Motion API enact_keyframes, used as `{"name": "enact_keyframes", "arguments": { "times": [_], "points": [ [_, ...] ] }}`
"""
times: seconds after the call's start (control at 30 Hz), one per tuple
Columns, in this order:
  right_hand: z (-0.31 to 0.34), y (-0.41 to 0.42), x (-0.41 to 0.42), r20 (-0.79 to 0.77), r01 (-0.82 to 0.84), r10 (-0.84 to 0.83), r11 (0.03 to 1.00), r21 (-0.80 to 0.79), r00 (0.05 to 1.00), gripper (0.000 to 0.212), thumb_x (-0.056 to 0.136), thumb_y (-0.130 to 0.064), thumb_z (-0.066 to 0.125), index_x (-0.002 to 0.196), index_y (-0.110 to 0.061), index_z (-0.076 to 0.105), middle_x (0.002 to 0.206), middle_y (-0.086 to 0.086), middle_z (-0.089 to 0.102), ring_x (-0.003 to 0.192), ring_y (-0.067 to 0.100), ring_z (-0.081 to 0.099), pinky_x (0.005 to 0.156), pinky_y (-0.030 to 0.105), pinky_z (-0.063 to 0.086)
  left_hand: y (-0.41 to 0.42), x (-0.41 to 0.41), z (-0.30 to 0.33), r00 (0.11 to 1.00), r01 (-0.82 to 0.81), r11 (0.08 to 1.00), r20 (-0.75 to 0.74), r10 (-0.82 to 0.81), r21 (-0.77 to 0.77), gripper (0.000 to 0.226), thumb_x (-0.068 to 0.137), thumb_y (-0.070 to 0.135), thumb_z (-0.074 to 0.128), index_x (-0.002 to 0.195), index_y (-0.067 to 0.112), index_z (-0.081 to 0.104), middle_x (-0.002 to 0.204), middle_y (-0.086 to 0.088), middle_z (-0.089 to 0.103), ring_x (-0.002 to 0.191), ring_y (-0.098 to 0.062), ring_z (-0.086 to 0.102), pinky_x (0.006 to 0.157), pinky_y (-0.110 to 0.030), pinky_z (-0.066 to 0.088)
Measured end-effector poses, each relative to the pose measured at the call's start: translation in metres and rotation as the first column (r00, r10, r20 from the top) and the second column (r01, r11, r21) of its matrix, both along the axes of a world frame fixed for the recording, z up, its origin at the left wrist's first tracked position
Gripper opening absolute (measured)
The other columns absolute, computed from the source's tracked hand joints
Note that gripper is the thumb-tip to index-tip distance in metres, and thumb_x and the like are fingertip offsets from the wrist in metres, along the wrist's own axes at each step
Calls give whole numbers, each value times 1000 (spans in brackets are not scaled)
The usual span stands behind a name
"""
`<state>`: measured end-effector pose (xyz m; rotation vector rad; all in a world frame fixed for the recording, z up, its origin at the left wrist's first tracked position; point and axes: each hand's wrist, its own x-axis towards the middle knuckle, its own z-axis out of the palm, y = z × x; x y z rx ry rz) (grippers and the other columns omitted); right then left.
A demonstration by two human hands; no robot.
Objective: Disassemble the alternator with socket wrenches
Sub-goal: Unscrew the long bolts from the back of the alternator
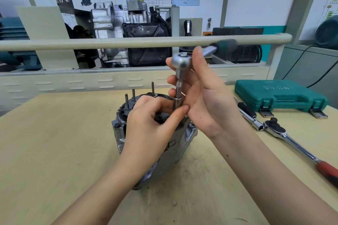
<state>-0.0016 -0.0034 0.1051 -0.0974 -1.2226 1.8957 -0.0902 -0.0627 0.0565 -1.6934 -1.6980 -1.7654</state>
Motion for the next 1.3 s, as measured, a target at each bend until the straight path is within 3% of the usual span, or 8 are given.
{"name": "enact_keyframes", "arguments": {
  "times": [0.1,0.37,0.57,0.73,0.93,1.07,1.2,1.3],
  "points": [
    [1,1,-1,-3,-11,11,1000,2,1000,37,69,-46,48,73,-15,68,73,-5,69,54,5,57,51,17,46,0,0,-1,999,36,999,-27,-37,-27,5,75,28,64,73,25,62,72,15,55,79,-2,51,68,-8,38],
    [1,-1,0,-37,7,-7,1000,-12,999,49,64,-40,57,101,-9,51,74,-1,61,58,7,59,54,19,46,0,-2,-1,999,17,1000,-33,-18,-16,14,76,30,66,66,27,57,67,13,54,73,0,47,66,-8,36],
    [0,-1,1,-62,13,-12,1000,7,998,41,63,-34,61,94,-9,53,66,-4,62,59,6,60,52,19,47,1,1,-1,999,-11,1000,-31,11,5,18,74,32,65,65,34,50,67,15,50,73,2,46,65,-7,35],
    [1,1,-1,-12,-5,5,1000,2,1000,38,72,-44,50,83,-9,63,70,-4,67,54,5,58,51,16,46,1,-1,-3,997,46,999,-56,-46,4,28,79,38,55,80,13,66,74,17,53,78,-5,49,68,-10,38],
    [1,1,-1,-30,-51,51,999,-2,998,33,72,-44,48,74,-16,66,73,-5,69,55,5,58,53,17,46,0,-2,-1,997,30,1000,-69,-30,0,10,79,26,60,72,32,55,71,14,54,77,-1,49,66,-8,37],
    [0,0,0,-57,-24,24,1000,0,998,43,67,-40,55,95,-8,55,72,-5,64,56,5,57,54,18,45,1,0,-1,998,13,1000,-56,-13,9,9,77,25,62,69,24,59,69,15,53,74,-1,48,67,-8,37],
    [0,0,1,-88,-6,7,1000,8,996,35,65,-33,61,90,-10,53,70,-4,60,57,8,58,53,20,45,1,0,-2,1000,1,1000,-27,-1,5,11,76,28,63,68,24,57,68,14,53,74,-2,48,65,-9,36],
    [0,-2,1,-46,-12,13,1000,23,999,52,65,-37,59,107,-6,53,70,-1,59,56,7,58,53,19,46,1,-1,-2,1000,12,1000,-16,-13,-28,11,76,31,61,68,25,56,68,9,54,74,-3,48,64,-10,36]
  ]
}}
